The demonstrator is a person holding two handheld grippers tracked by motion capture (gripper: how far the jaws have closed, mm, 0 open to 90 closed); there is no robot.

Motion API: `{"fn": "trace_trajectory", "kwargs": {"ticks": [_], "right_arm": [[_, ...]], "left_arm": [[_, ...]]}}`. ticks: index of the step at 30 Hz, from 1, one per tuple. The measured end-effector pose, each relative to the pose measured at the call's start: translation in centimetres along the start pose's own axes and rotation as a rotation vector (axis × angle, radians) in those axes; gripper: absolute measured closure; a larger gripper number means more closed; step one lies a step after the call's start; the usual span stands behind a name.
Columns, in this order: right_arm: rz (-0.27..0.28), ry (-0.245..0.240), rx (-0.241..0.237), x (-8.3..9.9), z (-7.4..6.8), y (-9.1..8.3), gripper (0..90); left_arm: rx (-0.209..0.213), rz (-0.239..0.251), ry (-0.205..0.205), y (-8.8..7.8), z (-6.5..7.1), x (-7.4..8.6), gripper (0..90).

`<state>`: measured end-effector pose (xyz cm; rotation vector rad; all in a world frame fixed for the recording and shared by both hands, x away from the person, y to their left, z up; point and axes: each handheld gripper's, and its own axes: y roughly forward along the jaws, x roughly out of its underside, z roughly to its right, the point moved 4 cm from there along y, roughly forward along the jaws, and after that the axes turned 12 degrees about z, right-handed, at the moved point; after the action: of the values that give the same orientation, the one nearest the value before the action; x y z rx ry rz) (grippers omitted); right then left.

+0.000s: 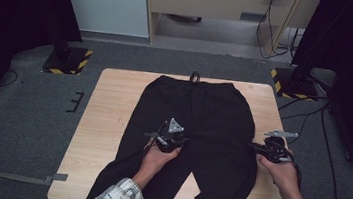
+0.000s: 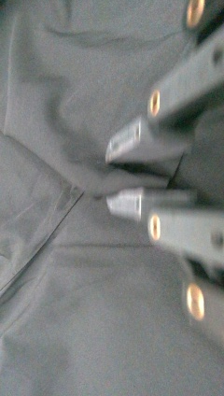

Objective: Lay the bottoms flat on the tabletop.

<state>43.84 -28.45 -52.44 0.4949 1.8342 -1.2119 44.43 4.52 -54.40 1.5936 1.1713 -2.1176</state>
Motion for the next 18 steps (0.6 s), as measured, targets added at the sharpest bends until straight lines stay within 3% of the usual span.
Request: {"fn": "trace_trajectory", "kwargs": {"ticks": [3,6,8,12,15,18], "right_arm": [[0.022,0.003,0.006,0.6,0.0,-1.9,53.1],[0.014,0.001,-0.005,1.9,-0.5,-3.2,45.7],[0.000,0.003,-0.018,2.9,-1.2,-3.5,43.3],[-0.028,-0.042,-0.023,4.4,-3.1,-2.8,36.3],[-0.053,-0.070,-0.017,4.9,-4.0,-1.9,36.3],[-0.067,-0.146,-0.004,5.2,-4.6,-1.3,49.2]], "left_arm": [[-0.011,0.014,0.030,-0.7,0.3,0.0,57.7],[-0.014,0.042,0.021,-1.2,0.4,-0.1,53.3],[-0.003,0.051,0.006,-1.1,0.5,-0.3,54.1],[-0.006,0.028,0.051,-0.7,1.2,0.0,56.8],[-0.010,0.013,0.045,-0.3,1.0,0.2,59.0],[0.006,0.006,0.041,-0.3,1.1,0.2,69.8]]}}
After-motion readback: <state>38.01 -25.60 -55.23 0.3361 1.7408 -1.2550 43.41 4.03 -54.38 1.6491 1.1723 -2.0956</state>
